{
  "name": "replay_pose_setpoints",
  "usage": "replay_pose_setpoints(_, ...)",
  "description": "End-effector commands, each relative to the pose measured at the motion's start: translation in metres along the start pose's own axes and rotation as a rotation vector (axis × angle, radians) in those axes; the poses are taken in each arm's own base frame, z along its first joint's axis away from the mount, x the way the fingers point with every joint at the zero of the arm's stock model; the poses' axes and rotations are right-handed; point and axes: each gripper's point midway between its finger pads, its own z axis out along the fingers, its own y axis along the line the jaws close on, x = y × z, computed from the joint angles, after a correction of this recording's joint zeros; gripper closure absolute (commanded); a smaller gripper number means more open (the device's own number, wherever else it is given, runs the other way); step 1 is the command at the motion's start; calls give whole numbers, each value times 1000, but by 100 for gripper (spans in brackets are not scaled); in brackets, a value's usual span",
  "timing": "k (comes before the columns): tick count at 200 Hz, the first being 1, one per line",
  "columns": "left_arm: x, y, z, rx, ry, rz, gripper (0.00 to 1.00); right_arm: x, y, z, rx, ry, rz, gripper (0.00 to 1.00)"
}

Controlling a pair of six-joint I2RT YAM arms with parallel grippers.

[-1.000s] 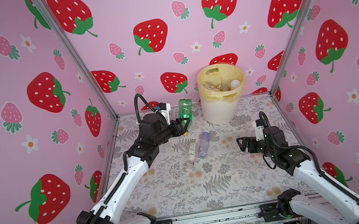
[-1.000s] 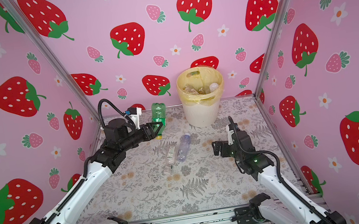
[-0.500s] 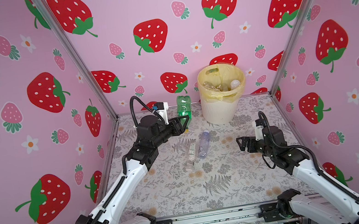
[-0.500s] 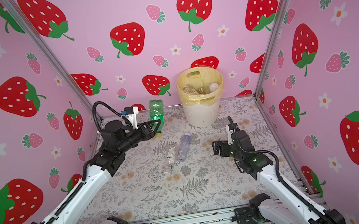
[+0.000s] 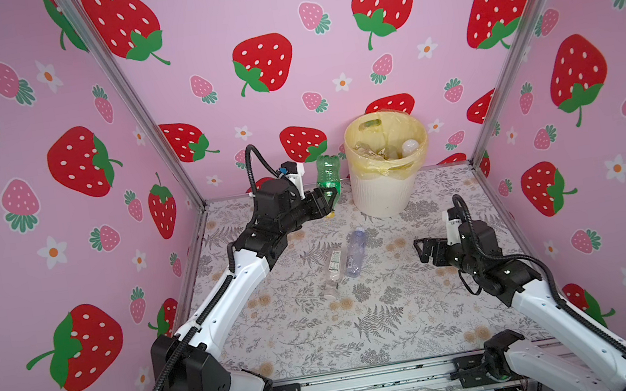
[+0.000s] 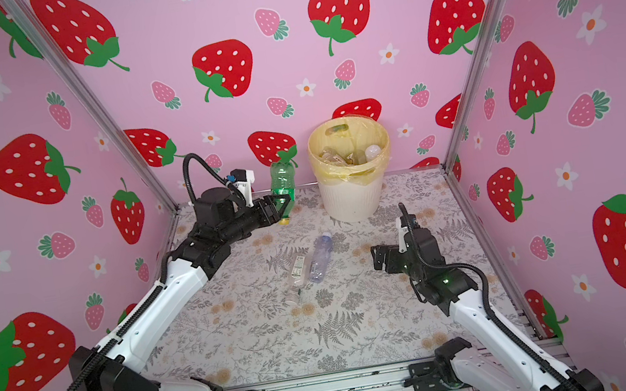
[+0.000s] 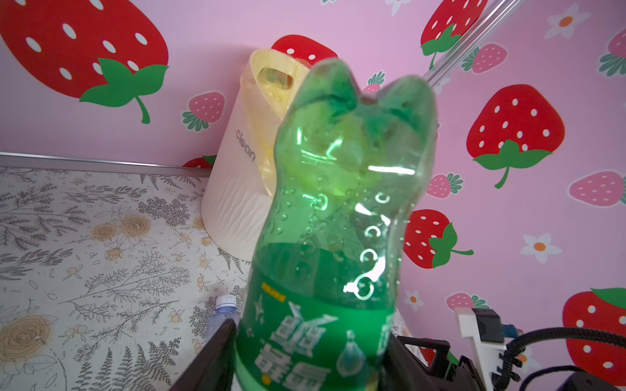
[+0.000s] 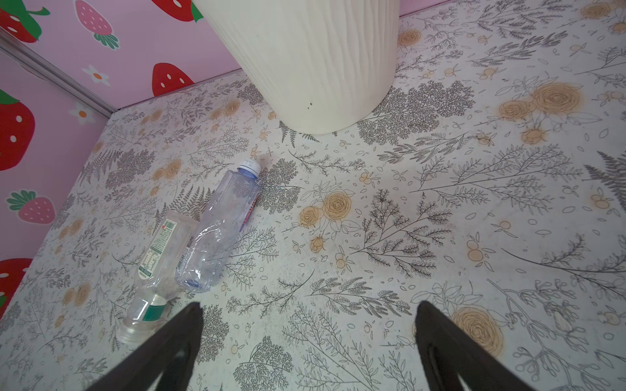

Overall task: Throw the plastic bottles in the bin
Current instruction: 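Carry the green bottle with the left gripper toward the bin, then raise the green bottle with the left gripper over the bin opening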

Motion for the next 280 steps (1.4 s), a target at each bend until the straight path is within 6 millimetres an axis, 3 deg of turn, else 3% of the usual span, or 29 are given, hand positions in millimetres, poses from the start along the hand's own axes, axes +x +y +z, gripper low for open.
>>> replay_pose_setpoints(1,-24,-20,3,13,-20,61,60,-3,-3,-4,22,-10,-3,1)
replay_pose_setpoints(21,-32,-33,18,55,-19,64,60,-4,-3,-5,24,-14,-1,1)
replay_pose_setpoints(77,-45,-43,60,116,2,31,60,-6,-4,-5,32,-21,-11,1)
replay_pose_setpoints(108,-51,-54,71,156,4,19,60,-7,-5,-3,40,-18,-20,1)
replay_pose_setpoints(174,-53,-77,62,202,-40,-16,61,-6,-12,-1,78,-16,-37,1)
replay_pose_setpoints(191,-43,-72,59,191,-71,-19,61,-5,-14,0,85,-20,-38,1)
replay_pose_setpoints(216,-31,-42,49,75,-145,-90,60,-4,-16,1,94,-19,-46,1)
replay_pose_setpoints(229,-30,-37,45,47,-183,-89,60,-4,-16,2,98,-18,-51,1)
replay_pose_setpoints(280,-33,-59,71,77,-73,-30,59,-3,-15,4,88,-16,-48,1)
